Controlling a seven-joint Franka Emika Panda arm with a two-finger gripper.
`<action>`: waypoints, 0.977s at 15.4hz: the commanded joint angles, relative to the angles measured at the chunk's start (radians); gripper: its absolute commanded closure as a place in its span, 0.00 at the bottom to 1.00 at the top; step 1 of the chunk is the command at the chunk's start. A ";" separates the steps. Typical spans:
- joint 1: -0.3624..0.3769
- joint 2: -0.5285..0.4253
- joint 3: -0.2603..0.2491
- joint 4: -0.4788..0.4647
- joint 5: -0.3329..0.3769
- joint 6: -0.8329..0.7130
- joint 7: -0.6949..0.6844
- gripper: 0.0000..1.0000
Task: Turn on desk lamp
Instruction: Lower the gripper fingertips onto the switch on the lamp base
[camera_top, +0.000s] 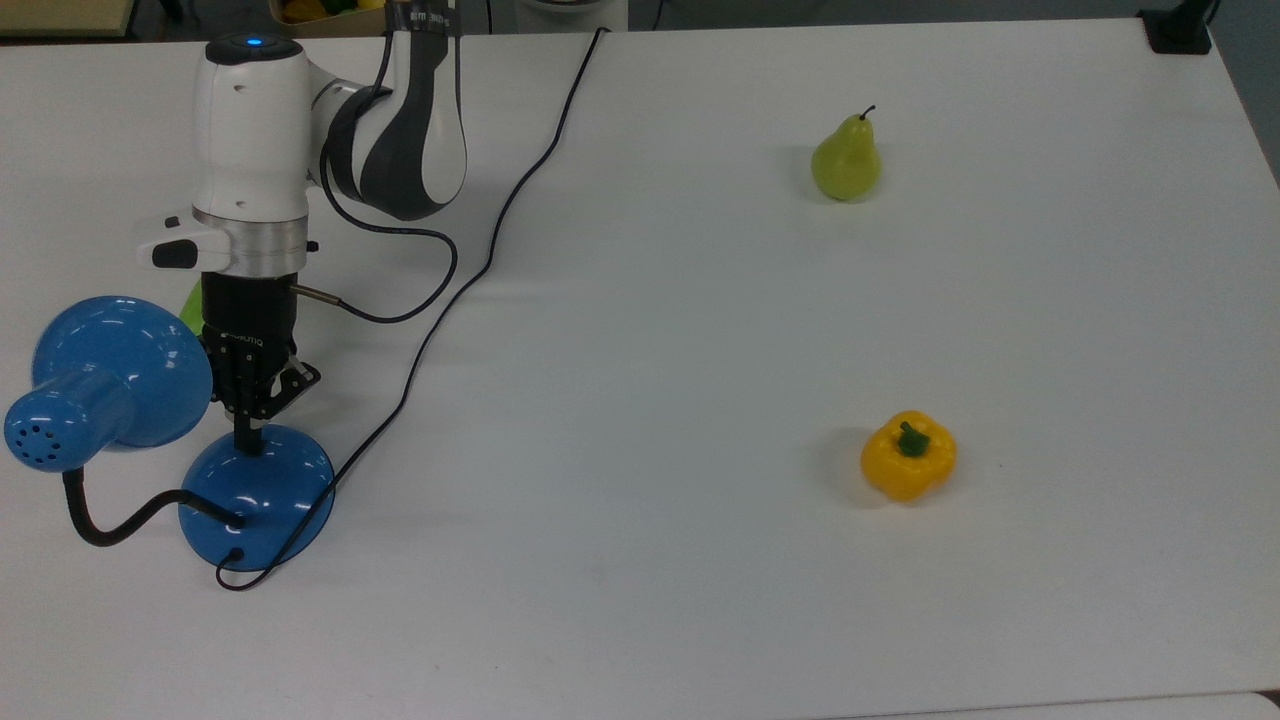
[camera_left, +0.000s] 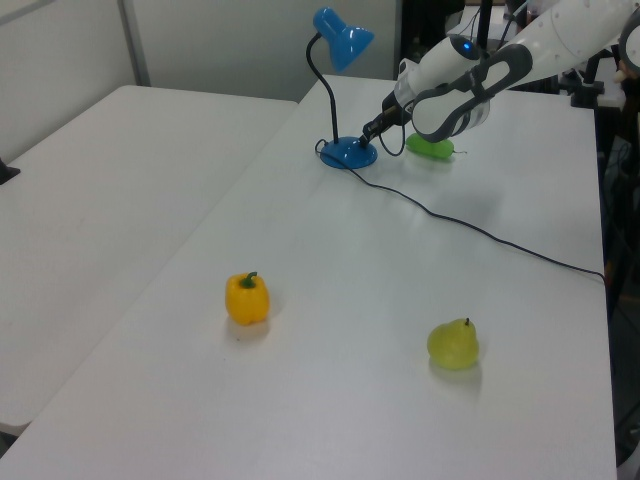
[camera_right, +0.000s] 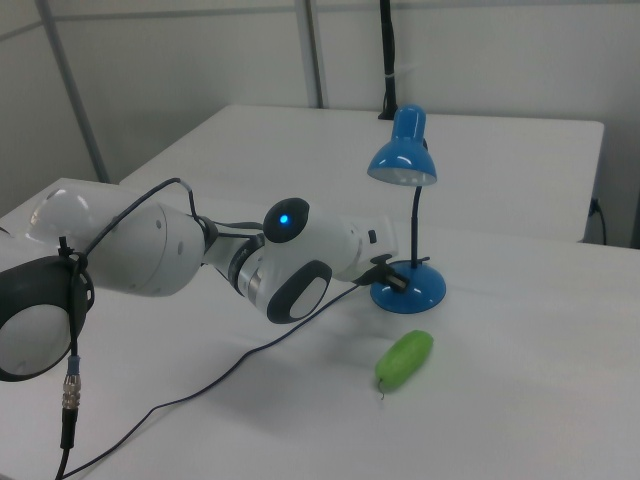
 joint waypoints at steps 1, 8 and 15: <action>-0.010 -0.001 0.015 0.006 0.018 -0.002 -0.009 1.00; -0.007 0.015 0.015 0.035 0.015 -0.001 -0.008 1.00; -0.005 0.027 0.013 0.040 0.013 -0.001 -0.015 1.00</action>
